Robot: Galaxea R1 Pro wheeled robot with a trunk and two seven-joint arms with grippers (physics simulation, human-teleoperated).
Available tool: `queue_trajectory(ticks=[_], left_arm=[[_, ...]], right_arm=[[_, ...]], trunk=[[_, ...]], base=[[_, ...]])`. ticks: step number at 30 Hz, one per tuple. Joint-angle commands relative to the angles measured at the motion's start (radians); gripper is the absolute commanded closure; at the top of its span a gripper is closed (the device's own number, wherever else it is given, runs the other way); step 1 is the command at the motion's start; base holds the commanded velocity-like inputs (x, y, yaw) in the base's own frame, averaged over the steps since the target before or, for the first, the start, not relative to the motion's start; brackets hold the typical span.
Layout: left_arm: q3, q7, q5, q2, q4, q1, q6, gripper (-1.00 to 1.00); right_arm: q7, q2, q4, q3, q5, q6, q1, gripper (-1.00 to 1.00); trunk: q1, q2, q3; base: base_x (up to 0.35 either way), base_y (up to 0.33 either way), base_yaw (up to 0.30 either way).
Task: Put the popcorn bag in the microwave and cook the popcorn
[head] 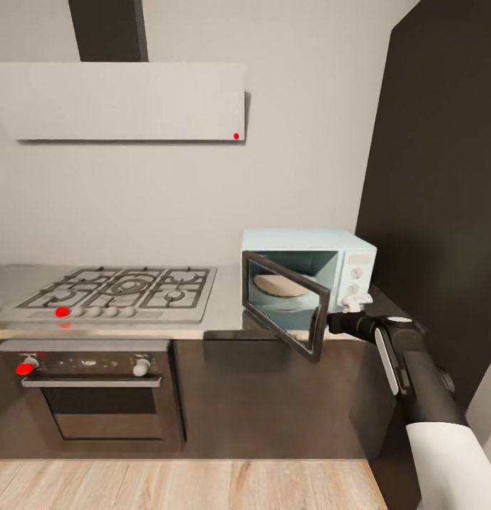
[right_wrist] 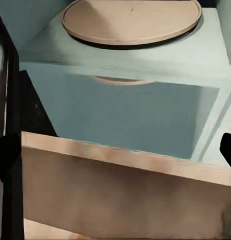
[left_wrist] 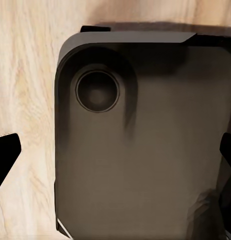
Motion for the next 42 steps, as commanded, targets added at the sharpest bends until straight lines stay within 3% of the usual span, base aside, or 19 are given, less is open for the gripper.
queue_trajectory(ticks=[1, 22, 36, 37, 38, 40, 42], left_arm=[[0.001, -0.001, 0.006, 0.0, 0.0, 0.0, -0.002, -1.0], [0.001, -0.001, 0.006, 0.0, 0.0, 0.0, -0.002, -1.0], [0.001, -0.001, 0.006, 0.0, 0.0, 0.0, -0.002, -1.0], [0.001, -0.001, 0.006, 0.0, 0.0, 0.0, -0.001, -1.0], [0.0, -0.001, 0.006, 0.0, 0.0, 0.0, -0.001, -1.0], [0.0, -0.001, 0.006, 0.0, 0.0, 0.0, -0.002, -1.0], [0.0, -0.001, 0.006, 0.0, 0.0, 0.0, -0.002, -1.0]], right_arm=[[0.009, 0.001, -0.001, -0.001, 0.007, 0.004, -0.001, -1.0], [-0.003, -0.002, 0.002, -0.007, 0.005, 0.002, -0.001, -1.0], [-0.005, -0.004, 0.004, -0.036, 0.005, 0.002, -0.001, -1.0], [-0.025, -0.024, 0.028, -0.09, 0.004, -0.023, -0.001, -1.0], [-0.043, -0.061, 0.073, -0.157, 0.004, -0.07, -0.001, -1.0], [-0.054, -0.096, 0.105, -0.199, 0.005, -0.106, -0.001, -1.0], [-0.068, -0.107, 0.113, -0.209, 0.007, -0.116, -0.001, -1.0]], trunk=[[0.0, -0.001, -0.001], [0.0, -0.001, -0.001], [0.0, -0.001, -0.001], [0.0, -0.001, -0.001], [0.0, -0.001, -0.001], [0.0, -0.001, -0.001], [0.0, -0.001, -0.001]], base=[[-0.229, 0.234, 0.0], [-0.036, 0.311, 0.0], [0.0, 0.312, 0.0], [0.0, 0.052, 0.0], [0.0, 0.017, 0.0], [0.0, 0.007, 0.0], [0.0, 0.002, 0.0]])
